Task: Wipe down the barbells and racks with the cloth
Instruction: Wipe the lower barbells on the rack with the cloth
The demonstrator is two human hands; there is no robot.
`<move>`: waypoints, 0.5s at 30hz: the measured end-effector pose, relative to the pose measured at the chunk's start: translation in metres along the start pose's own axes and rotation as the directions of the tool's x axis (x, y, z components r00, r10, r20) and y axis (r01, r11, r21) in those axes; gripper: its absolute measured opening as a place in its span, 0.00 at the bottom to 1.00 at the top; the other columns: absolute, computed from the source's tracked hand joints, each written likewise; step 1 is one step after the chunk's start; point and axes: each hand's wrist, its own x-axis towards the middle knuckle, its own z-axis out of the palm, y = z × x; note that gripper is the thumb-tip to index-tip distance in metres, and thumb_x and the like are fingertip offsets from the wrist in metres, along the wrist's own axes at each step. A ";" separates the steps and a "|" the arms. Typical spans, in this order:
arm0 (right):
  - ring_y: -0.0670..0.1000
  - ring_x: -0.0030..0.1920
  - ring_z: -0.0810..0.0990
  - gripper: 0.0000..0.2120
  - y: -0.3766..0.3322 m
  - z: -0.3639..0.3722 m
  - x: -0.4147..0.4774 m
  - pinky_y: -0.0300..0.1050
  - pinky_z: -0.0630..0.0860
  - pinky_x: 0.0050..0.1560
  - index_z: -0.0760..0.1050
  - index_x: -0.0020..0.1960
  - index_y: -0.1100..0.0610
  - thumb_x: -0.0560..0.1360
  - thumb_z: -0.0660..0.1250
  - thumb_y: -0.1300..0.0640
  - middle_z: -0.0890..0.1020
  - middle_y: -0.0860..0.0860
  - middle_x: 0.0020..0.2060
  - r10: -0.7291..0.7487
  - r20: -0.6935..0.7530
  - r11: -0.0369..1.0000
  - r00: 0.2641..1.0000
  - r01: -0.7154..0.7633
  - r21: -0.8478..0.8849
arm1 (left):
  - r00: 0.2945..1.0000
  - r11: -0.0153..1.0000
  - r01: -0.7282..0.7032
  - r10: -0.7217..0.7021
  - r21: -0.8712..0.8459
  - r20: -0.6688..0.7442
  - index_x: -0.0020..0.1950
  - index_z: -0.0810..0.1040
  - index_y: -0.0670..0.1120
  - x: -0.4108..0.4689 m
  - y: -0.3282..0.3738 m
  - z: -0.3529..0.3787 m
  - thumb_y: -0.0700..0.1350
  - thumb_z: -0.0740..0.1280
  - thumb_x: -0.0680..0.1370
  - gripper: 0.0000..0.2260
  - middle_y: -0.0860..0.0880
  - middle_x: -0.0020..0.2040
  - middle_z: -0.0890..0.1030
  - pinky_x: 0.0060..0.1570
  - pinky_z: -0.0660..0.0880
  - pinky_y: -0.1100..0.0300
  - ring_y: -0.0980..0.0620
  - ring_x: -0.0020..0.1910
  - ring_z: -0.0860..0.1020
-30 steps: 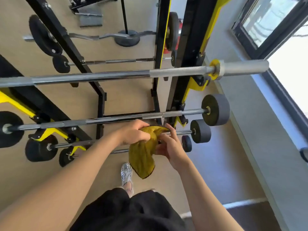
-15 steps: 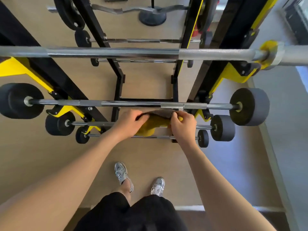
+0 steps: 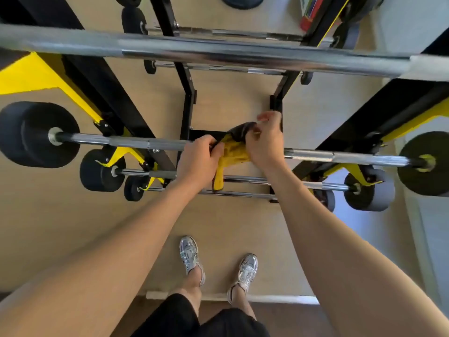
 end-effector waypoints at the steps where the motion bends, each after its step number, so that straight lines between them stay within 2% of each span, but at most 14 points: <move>1: 0.48 0.41 0.79 0.15 -0.002 0.013 -0.005 0.30 0.70 0.35 0.67 0.65 0.58 0.80 0.65 0.62 0.78 0.46 0.44 -0.080 0.099 0.993 0.992 0.088 -0.075 | 0.999 0.999 0.007 -0.006 0.035 -0.037 0.55 0.81 0.49 0.003 -0.011 -0.008 0.54 0.64 0.86 0.11 0.54 0.41 0.82 0.33 0.77 0.55 0.55 0.37 0.80; 2: 0.53 0.44 0.81 0.17 0.001 0.026 -0.011 0.34 0.73 0.39 0.66 0.66 0.57 0.80 0.65 0.62 0.80 0.50 0.46 -0.134 0.223 0.967 0.965 0.177 -0.183 | 0.998 0.997 0.003 0.002 0.082 -0.067 0.57 0.80 0.49 0.006 -0.023 -0.016 0.54 0.63 0.86 0.10 0.54 0.44 0.83 0.35 0.79 0.53 0.54 0.40 0.81; 4: 0.57 0.58 0.81 0.26 0.017 0.042 -0.020 0.44 0.76 0.57 0.62 0.70 0.54 0.78 0.71 0.55 0.81 0.53 0.57 -0.190 0.396 0.866 0.898 0.344 -0.364 | 0.994 0.985 -0.026 0.043 0.172 -0.098 0.61 0.79 0.49 0.010 -0.046 -0.035 0.51 0.63 0.86 0.09 0.53 0.49 0.83 0.38 0.81 0.53 0.53 0.44 0.81; 5: 0.56 0.64 0.79 0.31 0.022 0.045 -0.021 0.50 0.74 0.66 0.61 0.72 0.52 0.77 0.73 0.49 0.80 0.52 0.63 -0.194 0.416 0.823 0.888 0.379 -0.424 | 0.994 0.978 -0.040 0.060 0.204 -0.093 0.62 0.78 0.49 0.012 -0.057 -0.046 0.48 0.63 0.86 0.08 0.52 0.50 0.83 0.39 0.80 0.56 0.53 0.46 0.81; 6: 0.55 0.67 0.77 0.33 0.026 0.047 -0.021 0.54 0.70 0.71 0.61 0.73 0.51 0.76 0.74 0.44 0.79 0.51 0.66 -0.203 0.400 0.790 0.894 0.391 -0.473 | 0.993 0.971 -0.058 0.079 0.232 -0.082 0.63 0.78 0.48 0.014 -0.068 -0.056 0.45 0.64 0.85 0.08 0.51 0.52 0.83 0.42 0.79 0.57 0.53 0.48 0.80; 8: 0.55 0.67 0.77 0.30 0.025 0.056 -0.015 0.58 0.69 0.72 0.63 0.73 0.50 0.79 0.69 0.38 0.78 0.50 0.66 -0.247 0.392 0.663 0.886 0.449 -0.599 | 0.990 0.951 -0.116 0.132 0.286 -0.039 0.63 0.79 0.47 0.017 -0.084 -0.072 0.40 0.65 0.83 0.10 0.50 0.55 0.82 0.53 0.78 0.53 0.51 0.54 0.78; 9: 0.55 0.66 0.77 0.27 0.019 0.066 -0.013 0.59 0.70 0.71 0.64 0.73 0.50 0.81 0.67 0.38 0.78 0.50 0.65 -0.264 0.446 0.574 0.855 0.511 -0.640 | 0.987 0.941 -0.147 0.159 0.306 -0.013 0.62 0.79 0.47 0.018 -0.089 -0.078 0.38 0.66 0.82 0.11 0.49 0.56 0.82 0.57 0.77 0.50 0.50 0.56 0.78; 10: 0.55 0.65 0.77 0.25 0.008 0.079 -0.012 0.59 0.71 0.69 0.65 0.73 0.51 0.82 0.65 0.40 0.77 0.50 0.65 -0.266 0.521 0.502 0.811 0.578 -0.643 | 0.984 0.934 -0.172 0.178 0.314 0.010 0.62 0.80 0.47 0.019 -0.092 -0.084 0.37 0.67 0.81 0.11 0.49 0.57 0.81 0.59 0.76 0.49 0.49 0.58 0.78; 12: 0.56 0.64 0.78 0.24 -0.018 0.118 -0.014 0.58 0.73 0.67 0.65 0.74 0.54 0.83 0.66 0.46 0.77 0.53 0.64 -0.266 0.618 0.424 0.740 0.666 -0.614 | 0.981 0.930 -0.193 0.190 0.312 0.040 0.62 0.80 0.47 0.019 -0.094 -0.093 0.36 0.67 0.81 0.12 0.49 0.58 0.81 0.60 0.76 0.48 0.48 0.60 0.77; 15: 0.56 0.58 0.78 0.25 -0.048 0.170 -0.018 0.53 0.76 0.58 0.65 0.73 0.59 0.80 0.69 0.55 0.76 0.55 0.59 -0.261 0.642 0.317 0.721 0.692 -0.648 | 0.979 0.931 -0.201 0.196 0.304 0.047 0.62 0.80 0.48 0.019 -0.096 -0.104 0.35 0.66 0.80 0.13 0.48 0.58 0.81 0.60 0.76 0.48 0.46 0.59 0.77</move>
